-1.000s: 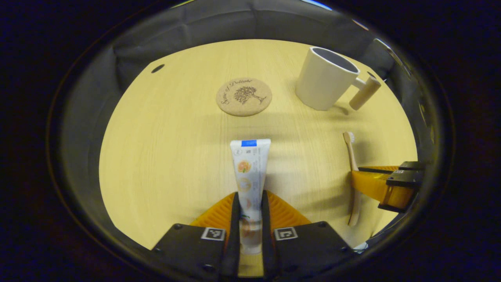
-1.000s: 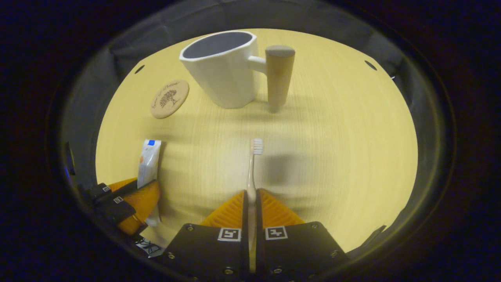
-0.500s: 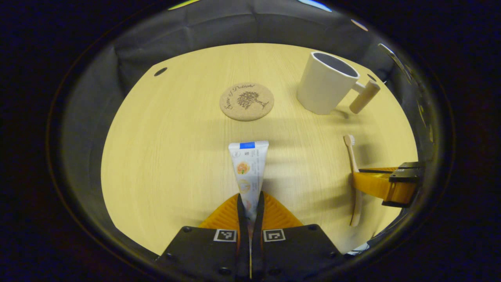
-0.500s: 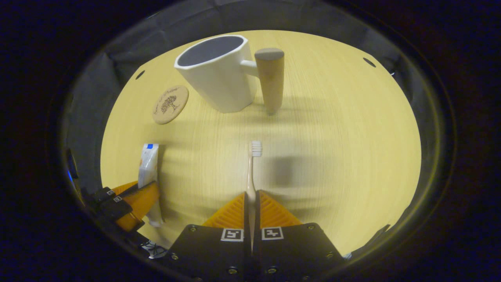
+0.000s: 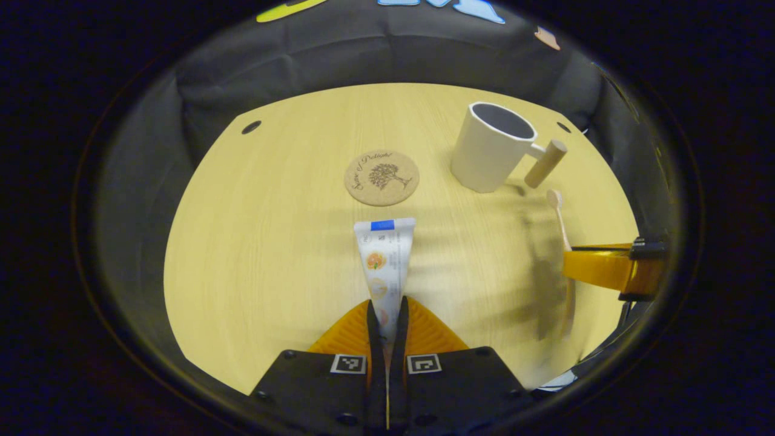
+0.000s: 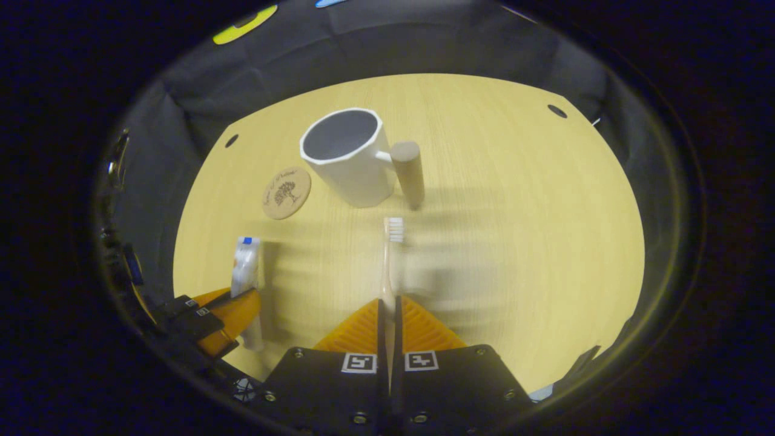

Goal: Put the toothbrush and toothpaste on the desktop into the cup, then pick up the cup and place it on the coaster on the desktop.

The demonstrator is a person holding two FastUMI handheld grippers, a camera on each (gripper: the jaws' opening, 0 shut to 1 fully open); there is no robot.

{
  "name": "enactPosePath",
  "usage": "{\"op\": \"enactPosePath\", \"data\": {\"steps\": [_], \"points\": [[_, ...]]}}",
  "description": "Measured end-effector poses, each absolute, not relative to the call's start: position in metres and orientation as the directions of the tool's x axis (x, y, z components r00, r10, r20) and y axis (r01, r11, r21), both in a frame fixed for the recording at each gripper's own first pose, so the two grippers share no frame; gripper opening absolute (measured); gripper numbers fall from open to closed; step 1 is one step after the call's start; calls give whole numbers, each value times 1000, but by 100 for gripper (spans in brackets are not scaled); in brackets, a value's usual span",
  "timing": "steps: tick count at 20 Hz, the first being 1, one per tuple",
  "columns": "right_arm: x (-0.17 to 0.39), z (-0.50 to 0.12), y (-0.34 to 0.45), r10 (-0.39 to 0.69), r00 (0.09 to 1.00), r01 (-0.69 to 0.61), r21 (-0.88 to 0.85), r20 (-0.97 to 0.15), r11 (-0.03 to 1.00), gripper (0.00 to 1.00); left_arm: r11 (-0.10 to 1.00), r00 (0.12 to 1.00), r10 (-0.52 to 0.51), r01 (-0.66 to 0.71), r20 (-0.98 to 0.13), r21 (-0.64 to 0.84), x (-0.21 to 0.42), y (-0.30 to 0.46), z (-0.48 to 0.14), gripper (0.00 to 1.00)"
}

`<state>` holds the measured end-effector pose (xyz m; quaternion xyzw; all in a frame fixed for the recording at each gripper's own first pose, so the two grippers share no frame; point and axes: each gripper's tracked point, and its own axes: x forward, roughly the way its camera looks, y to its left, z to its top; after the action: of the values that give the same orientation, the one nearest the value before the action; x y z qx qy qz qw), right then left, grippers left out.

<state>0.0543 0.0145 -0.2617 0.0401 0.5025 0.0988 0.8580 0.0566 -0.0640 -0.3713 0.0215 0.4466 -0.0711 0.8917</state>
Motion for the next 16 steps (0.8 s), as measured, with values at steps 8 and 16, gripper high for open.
{"op": "enactPosePath", "data": {"steps": [8,16], "points": [[85,-178,20,262,618,-133,229,-741,964,3,991,617,-113,131,-778,-40,60,-53,-355,10],[159,-125,38,274,724,-114,282,-633,952,3,989,626,-121,142,-770,-40,59,-39,-343,12]]}}
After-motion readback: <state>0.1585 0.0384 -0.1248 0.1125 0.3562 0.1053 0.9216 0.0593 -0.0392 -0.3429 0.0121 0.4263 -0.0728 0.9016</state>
